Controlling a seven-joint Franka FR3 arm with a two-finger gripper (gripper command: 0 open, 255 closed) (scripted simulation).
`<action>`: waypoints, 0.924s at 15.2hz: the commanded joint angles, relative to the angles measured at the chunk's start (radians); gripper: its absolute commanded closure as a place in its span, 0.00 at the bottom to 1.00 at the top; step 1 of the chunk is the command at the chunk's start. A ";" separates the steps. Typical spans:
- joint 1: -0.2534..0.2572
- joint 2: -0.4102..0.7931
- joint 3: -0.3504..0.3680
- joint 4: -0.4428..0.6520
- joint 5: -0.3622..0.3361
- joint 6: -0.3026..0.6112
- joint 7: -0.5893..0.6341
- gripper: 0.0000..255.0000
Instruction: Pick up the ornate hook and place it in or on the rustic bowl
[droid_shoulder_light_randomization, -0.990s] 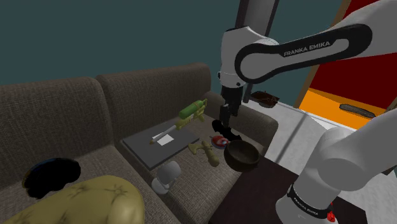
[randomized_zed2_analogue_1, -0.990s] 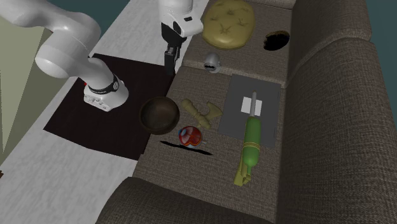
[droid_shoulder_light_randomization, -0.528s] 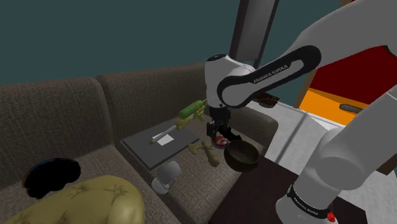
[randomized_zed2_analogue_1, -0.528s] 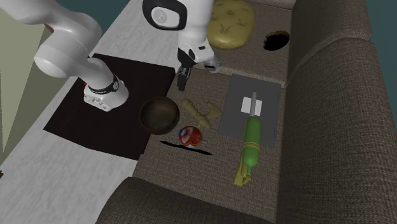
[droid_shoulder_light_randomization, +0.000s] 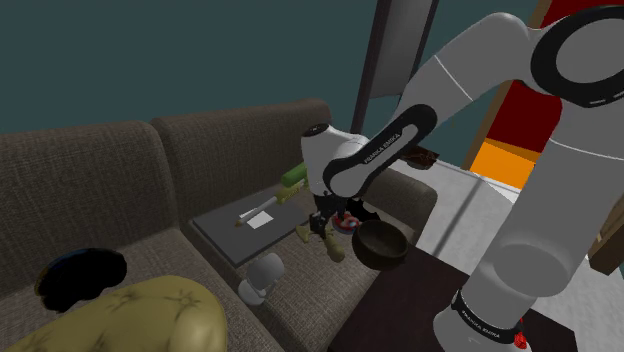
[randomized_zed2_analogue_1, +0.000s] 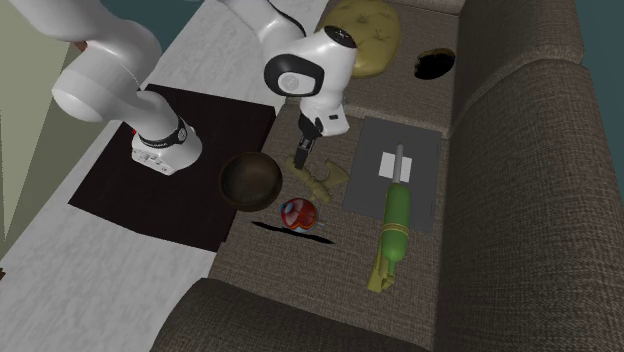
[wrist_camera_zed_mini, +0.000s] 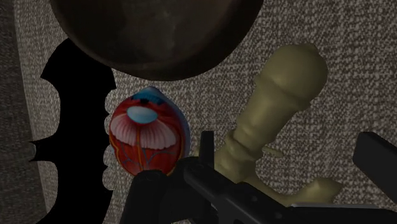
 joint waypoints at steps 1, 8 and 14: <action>0.001 0.086 -0.008 0.030 -0.054 0.033 0.071 0.00; 0.002 0.183 -0.041 0.026 -0.131 0.119 0.132 0.00; 0.002 0.200 -0.048 0.023 -0.147 0.138 0.143 0.00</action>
